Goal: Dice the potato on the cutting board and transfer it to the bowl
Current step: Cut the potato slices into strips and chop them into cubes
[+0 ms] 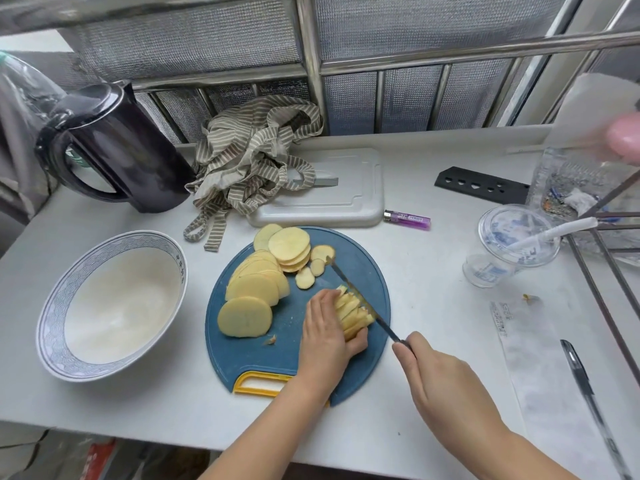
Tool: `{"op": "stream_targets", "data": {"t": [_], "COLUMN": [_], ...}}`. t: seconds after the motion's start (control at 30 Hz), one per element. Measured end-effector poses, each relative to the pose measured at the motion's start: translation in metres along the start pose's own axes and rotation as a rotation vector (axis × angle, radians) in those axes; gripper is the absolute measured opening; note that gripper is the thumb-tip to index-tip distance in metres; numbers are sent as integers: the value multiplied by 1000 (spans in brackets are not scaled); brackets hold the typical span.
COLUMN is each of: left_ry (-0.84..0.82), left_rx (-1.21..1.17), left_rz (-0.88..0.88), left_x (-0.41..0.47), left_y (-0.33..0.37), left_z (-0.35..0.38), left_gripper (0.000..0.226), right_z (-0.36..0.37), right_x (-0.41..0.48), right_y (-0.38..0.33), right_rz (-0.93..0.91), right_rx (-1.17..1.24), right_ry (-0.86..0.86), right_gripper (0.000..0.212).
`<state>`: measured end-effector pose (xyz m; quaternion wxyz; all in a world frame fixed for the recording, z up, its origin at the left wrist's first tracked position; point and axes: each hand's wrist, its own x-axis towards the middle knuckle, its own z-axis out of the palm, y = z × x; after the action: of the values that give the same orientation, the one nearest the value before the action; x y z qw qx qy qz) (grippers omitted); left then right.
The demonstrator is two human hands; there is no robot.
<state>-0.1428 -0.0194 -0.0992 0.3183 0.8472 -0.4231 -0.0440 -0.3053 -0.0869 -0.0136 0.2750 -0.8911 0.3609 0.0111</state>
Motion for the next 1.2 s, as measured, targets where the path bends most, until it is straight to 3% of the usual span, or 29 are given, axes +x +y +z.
{"op": "stream_targets", "data": {"t": [0.17,0.23,0.3,0.43,0.63,0.87,1.0,1.07,1.2], "left_ry": [5,-13,-32,-43,-22,-69,-154,-99,284], "left_rx": [6,18,12,45,57,-90,-265,-319,-349], "left_rz": [-9,-9,-27,-33,-27,-37,-48,-88,-214], "left_x": [0,-1,-2,-2,-1,1,4,8,29], "left_y": [-2,-3,-5,-4,-3,-3,-3,-5,5], "left_z": [3,3,4,5,5,-2,-22,-35,-69], "left_gripper": [75,80,84,81,73,77,68,62,32], "right_z": [17,26,31,34,34,17,-1,-9,-20], "right_x": [3,5,6,9,15,17,20,22,30], "right_y": [9,13,16,19,22,27,32,35,40], "right_rz": [-45,-30,-38,-139,-157,-193,-213,-231,-330], "right_rx": [-159,-197,-210,-250,-267,-273,-297,-302,-336], "right_ry": [61,46,141,299,323,331,345,357,395], "right_gripper": [61,50,42,42,42,40,38,37,57]}}
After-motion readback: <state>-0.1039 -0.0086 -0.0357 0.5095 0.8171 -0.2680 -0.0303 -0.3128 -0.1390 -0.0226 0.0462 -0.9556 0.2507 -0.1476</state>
